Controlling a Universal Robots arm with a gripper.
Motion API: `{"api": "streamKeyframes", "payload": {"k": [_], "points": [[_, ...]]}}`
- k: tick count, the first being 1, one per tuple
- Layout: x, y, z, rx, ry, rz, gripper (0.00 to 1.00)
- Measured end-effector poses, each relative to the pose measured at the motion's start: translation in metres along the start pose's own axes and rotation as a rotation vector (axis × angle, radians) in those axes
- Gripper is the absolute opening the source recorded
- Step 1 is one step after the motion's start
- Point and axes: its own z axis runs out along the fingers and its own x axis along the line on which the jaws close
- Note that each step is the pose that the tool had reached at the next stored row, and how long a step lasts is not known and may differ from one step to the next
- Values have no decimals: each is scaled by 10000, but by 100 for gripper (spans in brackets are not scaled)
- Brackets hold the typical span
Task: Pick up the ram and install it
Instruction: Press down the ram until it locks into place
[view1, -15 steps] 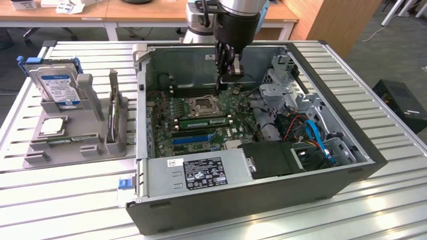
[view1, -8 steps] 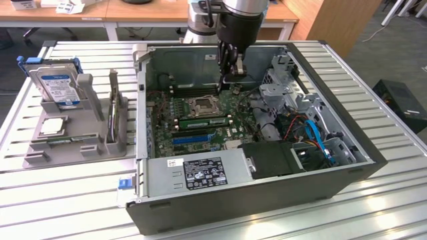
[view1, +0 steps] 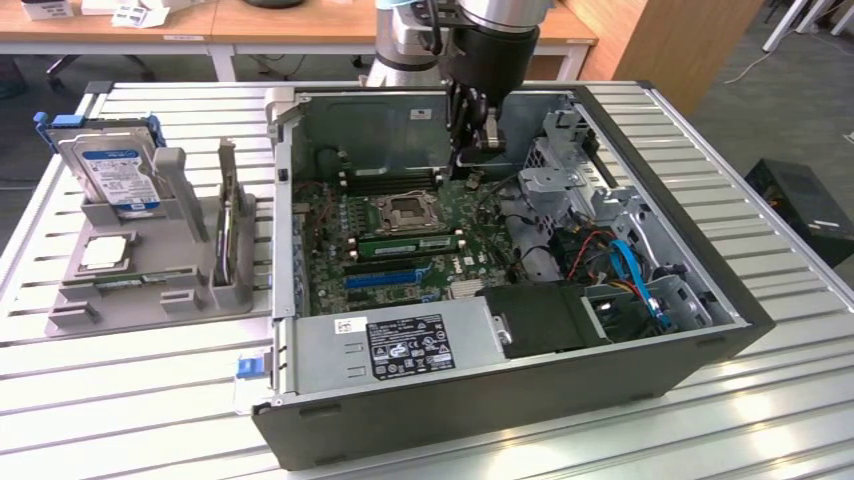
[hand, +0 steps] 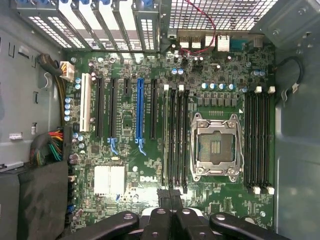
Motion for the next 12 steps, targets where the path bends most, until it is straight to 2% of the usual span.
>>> {"api": "streamKeyframes", "payload": {"k": [2,8,12], "points": [[0,-3,0,0,0,-1,11],[0,-106,-5,0,0,-3,11],[0,-138,-6,0,0,-2,11]]}}
